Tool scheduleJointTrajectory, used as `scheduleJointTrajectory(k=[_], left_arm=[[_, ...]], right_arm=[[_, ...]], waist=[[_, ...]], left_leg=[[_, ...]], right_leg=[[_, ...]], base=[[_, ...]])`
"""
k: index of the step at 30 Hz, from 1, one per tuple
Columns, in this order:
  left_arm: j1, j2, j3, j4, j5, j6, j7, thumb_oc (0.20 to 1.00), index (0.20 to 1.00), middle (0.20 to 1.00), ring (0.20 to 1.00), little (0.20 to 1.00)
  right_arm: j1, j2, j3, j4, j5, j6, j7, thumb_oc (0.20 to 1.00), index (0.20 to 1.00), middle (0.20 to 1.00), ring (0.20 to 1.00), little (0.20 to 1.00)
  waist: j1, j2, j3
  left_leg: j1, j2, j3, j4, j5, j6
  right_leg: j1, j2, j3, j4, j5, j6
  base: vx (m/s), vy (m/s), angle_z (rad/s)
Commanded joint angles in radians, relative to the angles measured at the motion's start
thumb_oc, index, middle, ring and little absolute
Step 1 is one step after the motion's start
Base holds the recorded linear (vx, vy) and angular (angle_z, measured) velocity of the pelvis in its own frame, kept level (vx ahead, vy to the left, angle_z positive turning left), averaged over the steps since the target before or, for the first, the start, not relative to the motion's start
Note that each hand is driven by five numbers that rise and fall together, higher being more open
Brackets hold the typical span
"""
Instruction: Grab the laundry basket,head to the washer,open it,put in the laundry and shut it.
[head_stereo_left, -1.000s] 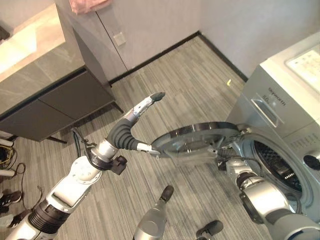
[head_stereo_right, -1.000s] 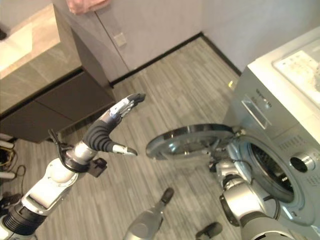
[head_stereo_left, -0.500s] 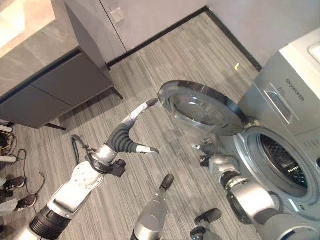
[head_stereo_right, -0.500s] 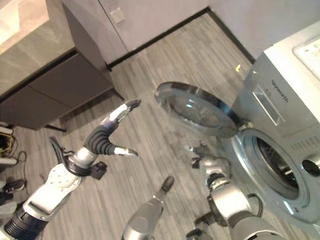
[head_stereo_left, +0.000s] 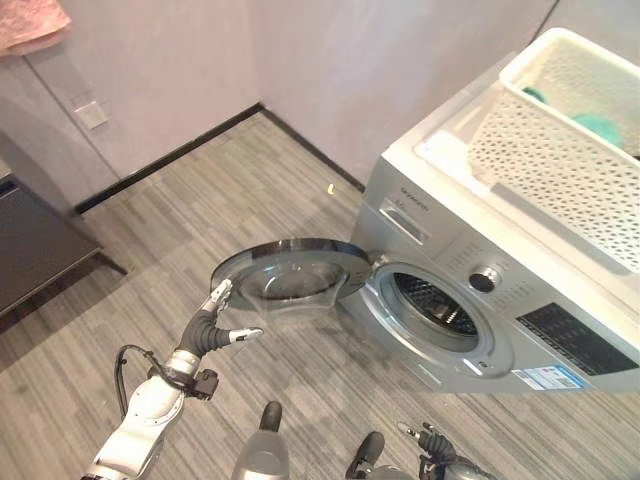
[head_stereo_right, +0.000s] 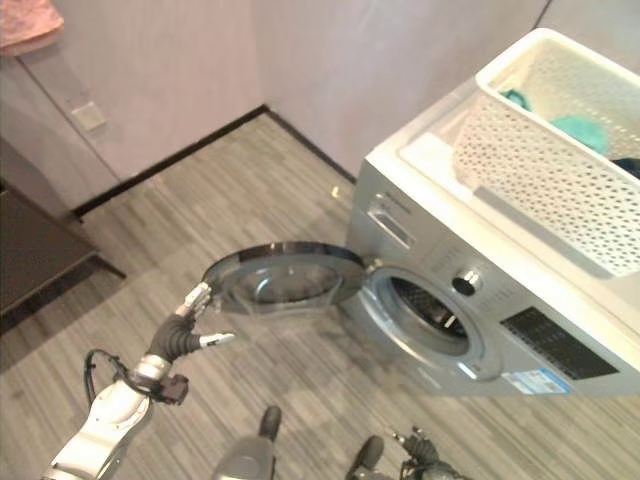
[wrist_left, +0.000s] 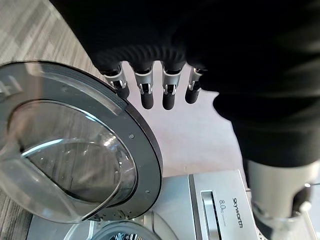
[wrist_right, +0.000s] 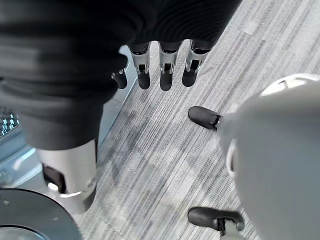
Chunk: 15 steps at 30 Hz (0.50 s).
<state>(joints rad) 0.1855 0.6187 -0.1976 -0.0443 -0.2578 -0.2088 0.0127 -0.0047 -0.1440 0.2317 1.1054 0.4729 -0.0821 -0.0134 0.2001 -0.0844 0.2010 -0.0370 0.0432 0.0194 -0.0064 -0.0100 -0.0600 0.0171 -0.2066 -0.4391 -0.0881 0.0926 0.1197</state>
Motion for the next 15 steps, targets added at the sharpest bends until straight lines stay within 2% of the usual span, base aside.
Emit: scheduleJointTrajectory(k=[1,2,3,4,5,6,10,15], left_arm=[[0.006,-0.010,0.022,-0.054,-0.014,-0.031,-0.029,1.000,1.000,1.000,1.000,1.000],[0.001,-0.011,0.007,-0.061,-0.019,-0.029,-0.035,1.000,1.000,1.000,1.000,1.000],[0.000,-0.010,0.007,-0.061,-0.019,-0.029,-0.035,1.000,1.000,1.000,1.000,1.000],[-0.012,-0.011,-0.017,-0.068,-0.021,-0.025,-0.039,1.000,1.000,1.000,1.000,1.000],[-0.015,-0.012,-0.024,-0.070,-0.025,-0.023,-0.040,1.000,1.000,1.000,1.000,1.000],[-0.016,-0.012,-0.024,-0.070,-0.026,-0.023,-0.040,1.000,1.000,1.000,1.000,1.000],[-0.040,-0.006,-0.085,-0.085,-0.047,-0.011,-0.053,1.000,1.000,1.000,1.000,1.000],[-0.025,0.013,-0.092,-0.074,-0.054,0.002,-0.054,1.000,1.000,1.000,1.000,1.000]], right_arm=[[-0.110,0.030,0.046,0.016,-0.046,-0.008,0.038,1.000,1.000,1.000,1.000,1.000],[-0.155,0.056,0.071,0.033,-0.051,-0.006,0.030,1.000,1.000,1.000,1.000,1.000],[-0.156,0.057,0.070,0.033,-0.051,-0.006,0.030,1.000,1.000,1.000,1.000,1.000],[-0.222,0.093,0.102,0.058,-0.058,-0.003,0.010,1.000,1.000,1.000,1.000,1.000],[-0.248,0.104,0.104,0.069,-0.058,-0.002,0.000,1.000,1.000,1.000,1.000,1.000],[-0.251,0.105,0.103,0.071,-0.059,-0.002,0.000,1.000,1.000,1.000,1.000,1.000],[-0.402,0.118,0.054,0.131,-0.028,-0.004,-0.075,1.000,1.000,1.000,1.000,1.000],[-0.435,0.106,0.008,0.162,0.008,0.002,-0.095,1.000,1.000,1.000,1.000,1.000]], waist=[[0.045,0.014,-0.038],[0.064,0.014,-0.035],[0.065,0.014,-0.034],[0.099,0.024,-0.029],[0.110,0.028,-0.026],[0.109,0.028,-0.025],[0.177,0.056,-0.008],[0.205,0.065,-0.019]], left_leg=[[-0.001,-0.040,0.021,0.035,-0.115,0.074],[-0.006,-0.044,0.020,0.034,-0.113,0.077],[-0.006,-0.044,0.020,0.034,-0.113,0.077],[-0.017,-0.042,0.001,0.030,-0.125,0.071],[-0.025,-0.043,-0.005,0.031,-0.123,0.069],[-0.026,-0.044,-0.006,0.032,-0.123,0.069],[-0.129,-0.059,-0.065,0.042,-0.092,0.052],[-0.148,-0.069,-0.099,0.031,-0.076,0.048]], right_leg=[[0.025,-0.099,0.011,0.049,-0.016,0.072],[0.027,-0.101,0.004,0.040,-0.007,0.075],[0.027,-0.101,0.004,0.039,-0.007,0.075],[0.039,-0.097,-0.012,0.025,-0.013,0.084],[0.041,-0.098,-0.025,0.020,-0.013,0.084],[0.041,-0.097,-0.027,0.020,-0.013,0.084],[0.025,-0.097,-0.099,0.003,-0.017,0.082],[0.026,-0.095,-0.135,0.003,-0.025,0.082]], base=[[0.01,0.027,-0.47],[0.01,0.012,-0.20],[0.05,-0.022,-0.06],[0.04,-0.025,0.05],[0.04,-0.026,0.05],[-0.04,-0.006,0.12],[-0.08,-0.038,0.60],[0.02,0.002,0.53]])
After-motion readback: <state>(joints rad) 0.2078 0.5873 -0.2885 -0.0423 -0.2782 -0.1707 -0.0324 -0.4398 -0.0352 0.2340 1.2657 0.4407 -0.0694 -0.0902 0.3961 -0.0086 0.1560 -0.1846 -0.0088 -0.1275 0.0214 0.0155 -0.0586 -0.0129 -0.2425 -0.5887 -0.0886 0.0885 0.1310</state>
